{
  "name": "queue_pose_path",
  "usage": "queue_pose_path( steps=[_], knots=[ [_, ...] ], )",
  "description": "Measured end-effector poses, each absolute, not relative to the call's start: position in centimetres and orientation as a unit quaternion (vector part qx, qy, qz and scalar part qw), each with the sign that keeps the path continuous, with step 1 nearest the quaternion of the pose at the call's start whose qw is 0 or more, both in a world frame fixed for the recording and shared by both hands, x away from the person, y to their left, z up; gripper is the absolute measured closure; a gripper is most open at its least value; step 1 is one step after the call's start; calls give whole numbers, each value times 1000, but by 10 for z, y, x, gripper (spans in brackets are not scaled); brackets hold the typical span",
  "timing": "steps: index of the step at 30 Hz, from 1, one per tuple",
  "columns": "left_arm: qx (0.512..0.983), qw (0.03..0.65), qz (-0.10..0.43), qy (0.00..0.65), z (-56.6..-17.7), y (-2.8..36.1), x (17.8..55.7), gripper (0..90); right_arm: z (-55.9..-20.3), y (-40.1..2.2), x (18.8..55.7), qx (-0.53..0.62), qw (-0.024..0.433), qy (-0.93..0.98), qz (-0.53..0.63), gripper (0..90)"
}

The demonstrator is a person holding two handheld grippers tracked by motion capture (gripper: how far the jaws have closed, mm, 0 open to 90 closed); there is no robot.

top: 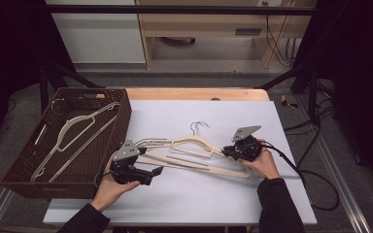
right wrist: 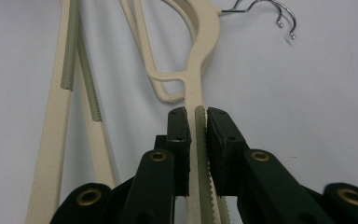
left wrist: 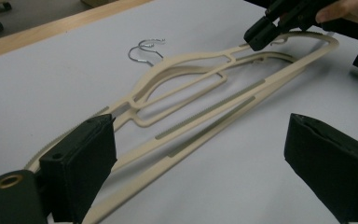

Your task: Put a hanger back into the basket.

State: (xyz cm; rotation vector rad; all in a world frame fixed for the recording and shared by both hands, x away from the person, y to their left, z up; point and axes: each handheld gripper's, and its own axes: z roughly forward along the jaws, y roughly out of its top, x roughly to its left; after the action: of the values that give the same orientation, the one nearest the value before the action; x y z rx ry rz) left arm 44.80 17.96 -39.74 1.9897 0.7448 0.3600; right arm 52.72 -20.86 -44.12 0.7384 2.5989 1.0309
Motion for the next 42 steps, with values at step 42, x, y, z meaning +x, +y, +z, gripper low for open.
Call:
queue_pose_path(
  steps=[42],
  knots=[
    [837, 411, 118, 340, -421, 101, 571, 131, -419, -206, 508, 241, 149, 889, 360, 798]
  ],
)
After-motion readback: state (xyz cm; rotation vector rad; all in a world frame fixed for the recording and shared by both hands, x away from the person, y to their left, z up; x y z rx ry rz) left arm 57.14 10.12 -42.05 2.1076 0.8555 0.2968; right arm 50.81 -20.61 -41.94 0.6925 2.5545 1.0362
